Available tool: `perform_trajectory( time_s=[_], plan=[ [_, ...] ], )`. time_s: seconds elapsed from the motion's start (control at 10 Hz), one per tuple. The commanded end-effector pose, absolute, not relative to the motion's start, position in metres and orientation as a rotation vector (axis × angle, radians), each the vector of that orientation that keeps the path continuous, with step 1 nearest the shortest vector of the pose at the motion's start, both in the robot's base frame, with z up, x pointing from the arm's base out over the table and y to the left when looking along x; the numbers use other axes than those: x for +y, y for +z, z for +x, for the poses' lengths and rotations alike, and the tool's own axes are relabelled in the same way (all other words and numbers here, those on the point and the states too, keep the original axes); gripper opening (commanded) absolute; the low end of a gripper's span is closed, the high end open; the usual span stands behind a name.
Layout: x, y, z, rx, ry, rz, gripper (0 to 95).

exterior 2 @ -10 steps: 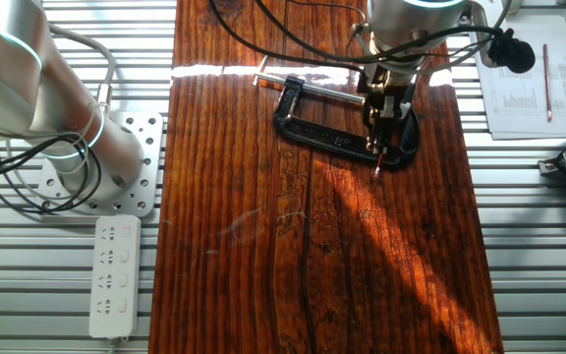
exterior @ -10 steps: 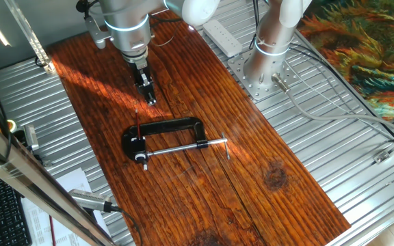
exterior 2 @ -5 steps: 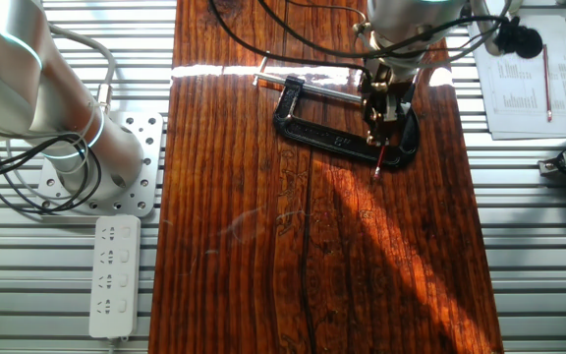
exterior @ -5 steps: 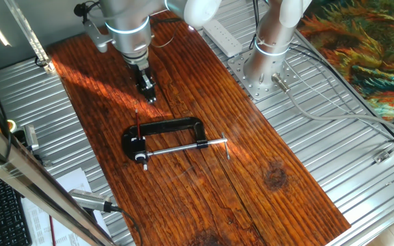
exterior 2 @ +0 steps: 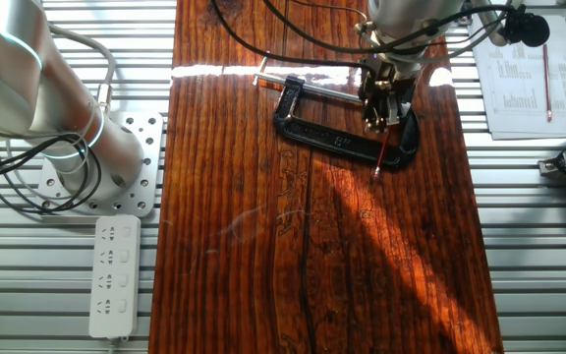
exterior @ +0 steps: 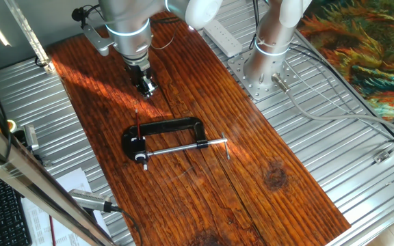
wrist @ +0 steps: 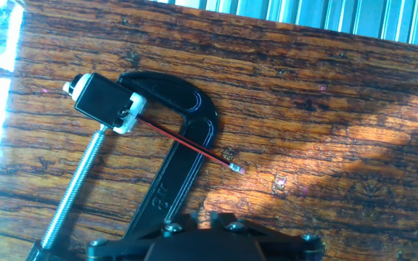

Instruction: Sharpen the pencil with a pencil sharpener

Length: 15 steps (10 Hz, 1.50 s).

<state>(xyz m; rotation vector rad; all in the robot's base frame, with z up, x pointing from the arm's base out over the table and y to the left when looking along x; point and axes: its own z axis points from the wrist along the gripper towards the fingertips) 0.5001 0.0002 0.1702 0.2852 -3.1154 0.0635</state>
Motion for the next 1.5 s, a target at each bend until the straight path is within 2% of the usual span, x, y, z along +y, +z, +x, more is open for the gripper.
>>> perform_trajectory(
  time_s=[0.1, 1.5],
  plan=[
    [0.0001, 0.1703, 0.5001, -3.120, 0.063, 0.286, 0.0],
    [0.0001, 0.1703, 0.5001, -3.123, 0.063, 0.257, 0.0]
  ],
)
